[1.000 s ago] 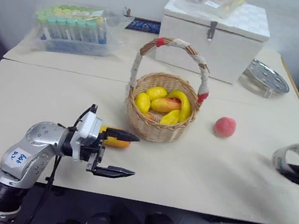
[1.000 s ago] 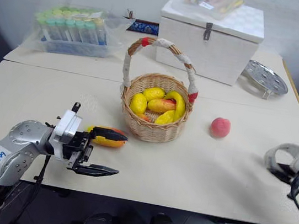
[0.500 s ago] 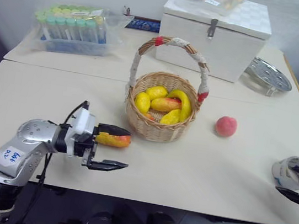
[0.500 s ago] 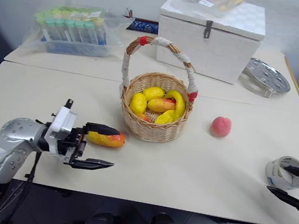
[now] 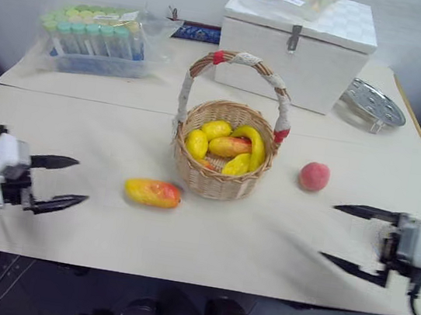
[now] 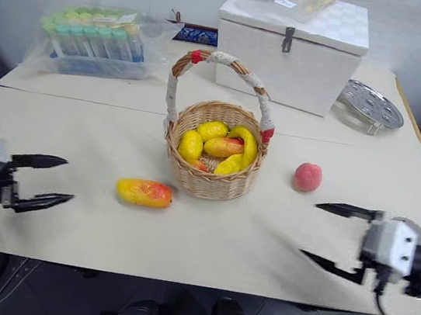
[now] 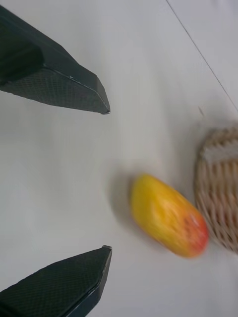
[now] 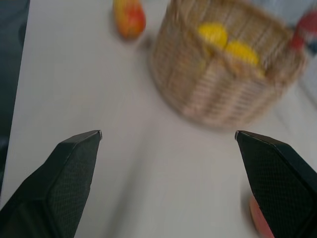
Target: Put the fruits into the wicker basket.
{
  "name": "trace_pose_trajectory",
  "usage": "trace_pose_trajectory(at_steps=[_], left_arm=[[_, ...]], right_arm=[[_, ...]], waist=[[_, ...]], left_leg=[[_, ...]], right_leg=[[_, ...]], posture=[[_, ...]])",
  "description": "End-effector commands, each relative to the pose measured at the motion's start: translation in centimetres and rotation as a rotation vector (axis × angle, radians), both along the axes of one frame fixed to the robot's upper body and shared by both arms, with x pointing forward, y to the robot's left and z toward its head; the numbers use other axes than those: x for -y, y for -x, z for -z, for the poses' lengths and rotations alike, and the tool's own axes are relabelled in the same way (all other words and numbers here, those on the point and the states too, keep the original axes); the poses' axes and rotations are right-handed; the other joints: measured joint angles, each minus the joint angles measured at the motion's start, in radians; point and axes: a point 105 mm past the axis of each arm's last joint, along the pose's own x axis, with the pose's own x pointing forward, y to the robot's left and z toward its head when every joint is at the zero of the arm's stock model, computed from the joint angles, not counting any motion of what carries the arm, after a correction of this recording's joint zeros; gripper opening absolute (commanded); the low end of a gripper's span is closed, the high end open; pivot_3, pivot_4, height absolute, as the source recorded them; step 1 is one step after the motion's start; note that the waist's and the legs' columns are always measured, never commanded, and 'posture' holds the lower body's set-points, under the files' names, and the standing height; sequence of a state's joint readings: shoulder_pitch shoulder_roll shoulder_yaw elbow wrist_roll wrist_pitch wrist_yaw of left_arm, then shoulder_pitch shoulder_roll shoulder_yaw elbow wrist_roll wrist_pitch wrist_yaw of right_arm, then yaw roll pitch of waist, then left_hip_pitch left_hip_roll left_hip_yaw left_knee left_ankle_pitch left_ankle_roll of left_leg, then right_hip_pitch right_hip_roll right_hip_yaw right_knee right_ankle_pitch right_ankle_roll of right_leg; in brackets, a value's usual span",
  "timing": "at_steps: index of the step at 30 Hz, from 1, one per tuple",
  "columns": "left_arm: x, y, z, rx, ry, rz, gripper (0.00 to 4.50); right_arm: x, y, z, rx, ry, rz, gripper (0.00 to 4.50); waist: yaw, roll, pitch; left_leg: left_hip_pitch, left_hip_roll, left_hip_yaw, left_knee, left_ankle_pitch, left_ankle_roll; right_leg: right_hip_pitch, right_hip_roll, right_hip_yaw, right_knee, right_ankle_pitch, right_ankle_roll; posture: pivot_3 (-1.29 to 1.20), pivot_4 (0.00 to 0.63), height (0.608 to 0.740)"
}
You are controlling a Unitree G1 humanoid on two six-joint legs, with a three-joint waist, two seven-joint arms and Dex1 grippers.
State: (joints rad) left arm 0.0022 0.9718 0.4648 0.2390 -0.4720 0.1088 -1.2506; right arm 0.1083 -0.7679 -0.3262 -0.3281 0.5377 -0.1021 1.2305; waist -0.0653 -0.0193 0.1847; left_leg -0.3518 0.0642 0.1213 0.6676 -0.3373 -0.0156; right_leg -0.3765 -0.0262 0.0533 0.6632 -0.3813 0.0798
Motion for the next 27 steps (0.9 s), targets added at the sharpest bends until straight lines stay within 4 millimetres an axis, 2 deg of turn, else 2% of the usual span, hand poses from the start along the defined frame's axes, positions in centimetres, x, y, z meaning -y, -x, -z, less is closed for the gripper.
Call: trace_pose_trajectory(at_steps=[1, 4, 7, 11, 13, 17, 22, 27], left_arm=[[-2.4, 0.7, -0.6, -0.004, -0.039, -0.061, 4.5], [-2.0, 1.0, -0.9, -0.045, -0.044, -0.013, 4.5], [1.8, 1.4, -2.4, -0.098, 0.017, 0.174, 4.5], [6.7, 0.5, -3.7, -0.081, 0.011, 0.349, 4.5], [8.6, -0.4, -3.3, -0.075, -0.065, 0.413, 4.5], [11.5, -2.7, -1.0, -0.088, -0.111, 0.515, 4.5], [13.1, -5.6, 0.6, -0.03, -0.225, 0.557, 4.5], [14.4, -6.9, 1.6, -0.013, -0.267, 0.578, 4.5]], right_arm=[[-3.3, 0.7, -1.2, 0.033, -0.156, -0.031, 4.46], [-5.4, 1.7, -1.1, 0.002, -0.228, -0.076, 4.46], [-6.4, 2.5, -0.8, -0.012, -0.23, -0.1, 4.46], [-5.7, 2.1, -0.2, -0.014, -0.189, -0.074, 4.46], [-5.1, 1.5, 0.0, 0.0, -0.167, -0.045, 4.46], [-4.5, 0.3, 0.3, 0.0, -0.156, -0.01, 4.46], [-4.7, 0.2, 0.4, -0.002, -0.16, -0.01, 4.46], [-4.7, -0.1, 0.5, 0.016, -0.166, 0.027, 4.46]], waist=[[0.004, -0.001, 0.0], [0.016, -0.006, -0.002], [0.022, -0.007, -0.003], [0.034, -0.008, -0.003], [0.034, -0.008, -0.003], [0.035, -0.006, -0.003], [0.031, -0.007, -0.003], [0.034, -0.006, -0.003]], left_leg=[[0.0, 0.0, 0.0, 0.0, 0.0, 0.0], [-0.001, 0.0, -0.001, 0.001, 0.0, 0.0], [-0.001, 0.0, -0.002, 0.0, -0.001, 0.001], [-0.001, -0.001, -0.003, 0.001, -0.001, 0.002], [-0.001, -0.001, -0.003, 0.001, -0.001, 0.001], [0.0, -0.002, -0.001, 0.001, 0.0, 0.001], [-0.001, 0.0, 0.001, 0.002, 0.0, 0.0], [-0.001, 0.0, 0.002, 0.008, -0.001, 0.001]], right_leg=[[0.0, 0.0, 0.0, 0.0, 0.0, 0.0], [-0.001, -0.001, -0.002, 0.001, 0.0, 0.0], [0.0, -0.003, -0.004, 0.001, 0.0, 0.0], [0.002, -0.003, -0.005, 0.001, 0.0, 0.0], [0.002, -0.002, -0.005, 0.001, 0.0, 0.0], [0.001, 0.0, -0.003, 0.001, 0.0, -0.001], [-0.002, 0.002, -0.001, 0.002, 0.0, -0.001], [-0.002, 0.001, 0.0, 0.006, 0.0, 0.0]], posture=[[0.0, 0.15, 0.74], [0.0, 0.15, 0.74], [0.0, 0.15, 0.74], [0.0, 0.15, 0.74], [0.0, 0.15, 0.74], [0.0, 0.15, 0.74], [0.0, 0.15, 0.74], [0.0, 0.15, 0.74]])
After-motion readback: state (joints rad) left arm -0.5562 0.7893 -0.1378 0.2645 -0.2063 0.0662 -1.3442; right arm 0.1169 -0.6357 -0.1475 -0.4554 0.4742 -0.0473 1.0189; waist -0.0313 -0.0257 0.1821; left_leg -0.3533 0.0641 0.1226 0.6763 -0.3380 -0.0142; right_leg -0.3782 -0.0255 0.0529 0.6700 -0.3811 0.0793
